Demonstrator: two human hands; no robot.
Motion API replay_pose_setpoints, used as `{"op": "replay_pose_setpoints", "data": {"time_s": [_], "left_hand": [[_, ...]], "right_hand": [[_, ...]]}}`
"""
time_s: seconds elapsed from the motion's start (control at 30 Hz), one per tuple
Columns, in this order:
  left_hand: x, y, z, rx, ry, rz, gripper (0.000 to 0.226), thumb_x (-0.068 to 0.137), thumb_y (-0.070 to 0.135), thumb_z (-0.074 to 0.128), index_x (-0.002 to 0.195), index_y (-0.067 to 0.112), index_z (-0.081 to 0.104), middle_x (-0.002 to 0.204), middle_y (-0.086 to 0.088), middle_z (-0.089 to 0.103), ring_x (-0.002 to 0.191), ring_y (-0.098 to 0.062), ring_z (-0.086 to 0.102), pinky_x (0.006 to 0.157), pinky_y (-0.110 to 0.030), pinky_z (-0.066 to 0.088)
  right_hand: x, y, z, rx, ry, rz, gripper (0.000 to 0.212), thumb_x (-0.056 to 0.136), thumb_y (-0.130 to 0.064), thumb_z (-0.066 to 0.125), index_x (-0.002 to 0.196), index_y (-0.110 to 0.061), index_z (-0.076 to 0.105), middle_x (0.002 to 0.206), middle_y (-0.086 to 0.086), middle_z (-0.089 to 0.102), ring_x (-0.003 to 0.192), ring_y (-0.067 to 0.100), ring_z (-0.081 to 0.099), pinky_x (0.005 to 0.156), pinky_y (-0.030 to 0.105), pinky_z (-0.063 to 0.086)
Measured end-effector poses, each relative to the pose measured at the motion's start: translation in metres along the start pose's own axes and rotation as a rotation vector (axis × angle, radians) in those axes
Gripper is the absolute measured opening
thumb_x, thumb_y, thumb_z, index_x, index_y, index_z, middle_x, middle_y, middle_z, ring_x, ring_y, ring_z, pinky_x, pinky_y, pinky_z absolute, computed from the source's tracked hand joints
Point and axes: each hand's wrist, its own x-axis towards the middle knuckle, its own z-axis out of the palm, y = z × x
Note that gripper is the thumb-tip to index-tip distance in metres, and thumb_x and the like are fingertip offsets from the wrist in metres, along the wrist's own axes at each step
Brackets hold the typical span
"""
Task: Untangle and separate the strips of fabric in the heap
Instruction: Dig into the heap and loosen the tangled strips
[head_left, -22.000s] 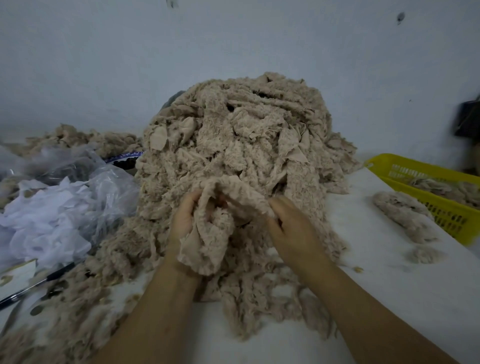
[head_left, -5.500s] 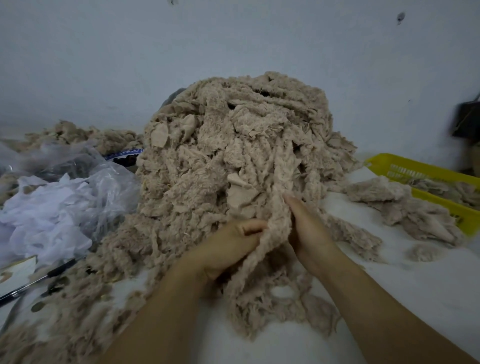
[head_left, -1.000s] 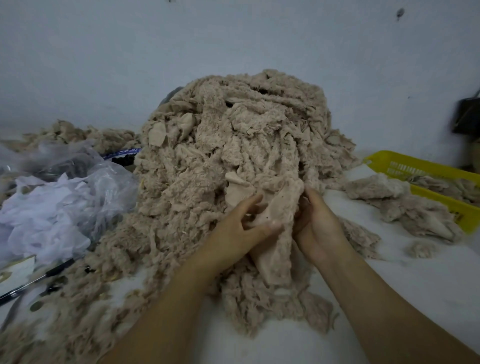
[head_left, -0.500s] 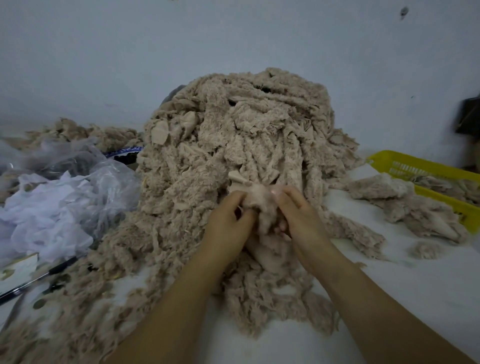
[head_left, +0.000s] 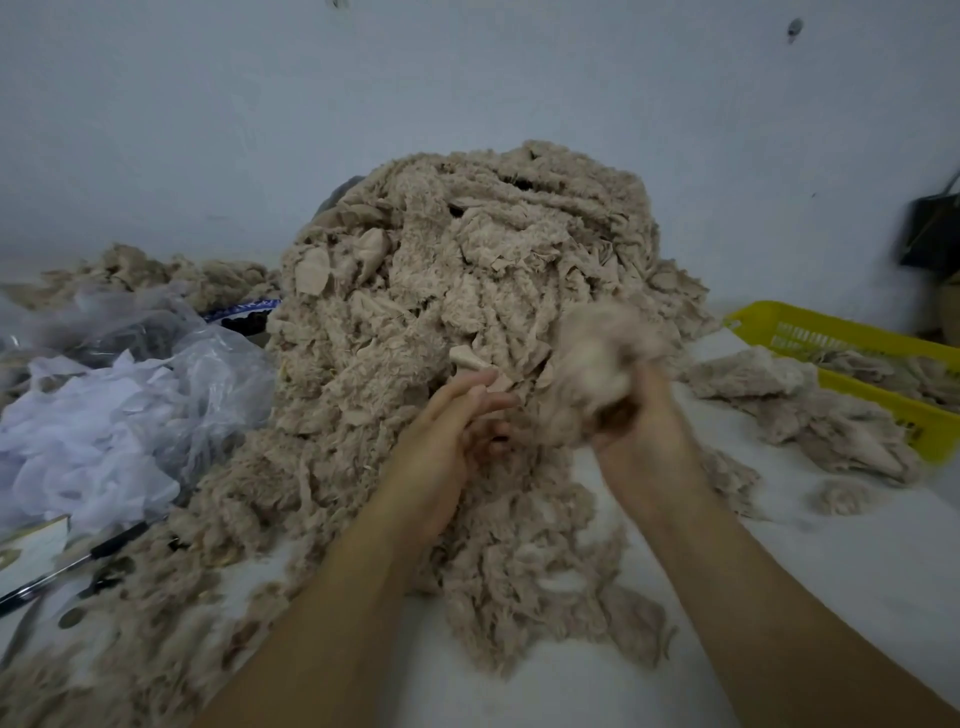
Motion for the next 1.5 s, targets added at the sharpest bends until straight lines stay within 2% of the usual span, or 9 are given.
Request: {"op": "replay_pose_setpoints", "data": {"time_s": [0.1, 0.23, 0.37, 0.63, 0.77, 0.97, 1.17, 1.3, 1.5], "left_hand": [[-0.003, -0.005, 0.001, 0.185, -0.014, -0.040, 0.024, 0.103, 0.033, 0.050, 0.113, 0.031, 0.072, 0.111, 0.003, 0.074, 0.094, -0.012, 0.070, 0.079, -0.026, 0.051], [-0.004, -0.007, 0.004, 0.200, 0.000, -0.076, 0.023, 0.103, 0.027, 0.051, 0.108, 0.025, 0.074, 0.107, 0.002, 0.076, 0.088, -0.010, 0.071, 0.072, -0.021, 0.053], [-0.003, -0.011, 0.003, 0.205, 0.039, -0.084, 0.027, 0.103, 0.023, 0.051, 0.099, 0.025, 0.078, 0.102, 0.001, 0.076, 0.078, -0.007, 0.070, 0.066, -0.017, 0.053], [0.002, -0.012, 0.001, 0.182, 0.115, -0.131, 0.031, 0.102, 0.031, 0.051, 0.093, 0.016, 0.077, 0.094, -0.001, 0.076, 0.047, -0.009, 0.043, 0.047, -0.020, 0.038], [0.006, -0.007, -0.006, -0.148, 0.098, -0.263, 0.038, 0.098, 0.037, 0.054, 0.110, 0.003, 0.067, 0.064, -0.001, 0.058, 0.037, -0.006, 0.033, 0.038, -0.018, 0.029], [0.004, -0.002, -0.020, -0.296, -0.002, -0.424, 0.044, 0.089, 0.042, 0.057, 0.055, 0.015, 0.063, 0.032, 0.005, 0.032, 0.028, -0.006, 0.026, 0.035, -0.017, 0.031], [-0.002, -0.004, -0.002, 0.460, 0.077, 0.055, 0.017, 0.099, 0.022, 0.056, 0.085, 0.020, 0.066, 0.073, 0.002, 0.065, 0.067, -0.006, 0.057, 0.067, -0.020, 0.046], [-0.013, 0.000, 0.013, 0.971, -0.347, 0.245, 0.021, 0.103, 0.023, 0.051, 0.084, 0.030, 0.060, 0.075, 0.021, 0.058, 0.070, 0.007, 0.052, 0.065, -0.009, 0.039], [-0.016, -0.005, 0.010, 0.885, -0.510, 0.059, 0.026, 0.103, 0.026, 0.052, 0.082, 0.033, 0.064, 0.073, 0.026, 0.061, 0.070, 0.009, 0.054, 0.067, -0.009, 0.040]], "right_hand": [[0.003, -0.017, -0.010, 0.144, 0.178, 0.004, 0.076, 0.077, -0.071, 0.055, 0.130, -0.017, 0.051, 0.119, 0.003, 0.062, 0.090, 0.017, 0.073, 0.071, 0.029, 0.058], [0.005, 0.012, -0.014, -0.695, 0.305, -0.017, 0.022, 0.097, -0.048, 0.054, 0.103, -0.027, 0.059, 0.107, -0.001, 0.063, 0.083, 0.015, 0.065, 0.081, 0.040, 0.057], [0.008, 0.022, -0.017, -1.115, 0.098, -0.022, 0.037, 0.101, -0.044, 0.044, 0.118, -0.021, 0.067, 0.140, -0.004, 0.048, 0.123, 0.015, 0.050, 0.099, 0.037, 0.048], [-0.010, 0.012, 0.005, -1.085, -0.205, -0.158, 0.029, 0.104, -0.025, 0.044, 0.099, -0.028, 0.073, 0.103, -0.017, 0.066, 0.095, -0.008, 0.061, 0.079, 0.005, 0.044], [-0.023, 0.016, 0.022, -1.391, -0.546, -0.261, 0.028, 0.102, -0.017, 0.047, 0.098, -0.012, 0.074, 0.104, -0.006, 0.065, 0.094, 0.005, 0.059, 0.083, 0.022, 0.047], [-0.034, 0.028, 0.030, -1.547, -0.729, -0.462, 0.025, 0.101, -0.016, 0.050, 0.097, -0.003, 0.071, 0.110, 0.004, 0.065, 0.094, 0.015, 0.058, 0.077, 0.027, 0.042], [-0.023, 0.033, 0.011, -1.184, -0.229, -0.138, 0.040, 0.094, -0.041, 0.049, 0.089, -0.006, 0.067, 0.091, 0.013, 0.067, 0.079, 0.010, 0.059, 0.075, 0.040, 0.049], [-0.001, 0.023, -0.008, -0.460, -0.025, 0.249, 0.062, 0.078, -0.075, 0.055, 0.107, -0.024, 0.072, 0.103, 0.004, 0.075, 0.098, 0.018, 0.071, 0.086, 0.039, 0.054], [0.001, 0.022, -0.006, -0.961, 0.135, 0.079, 0.039, 0.102, -0.050, 0.038, 0.077, -0.027, 0.056, 0.074, -0.005, 0.058, 0.073, 0.009, 0.057, 0.064, 0.029, 0.040]]}}
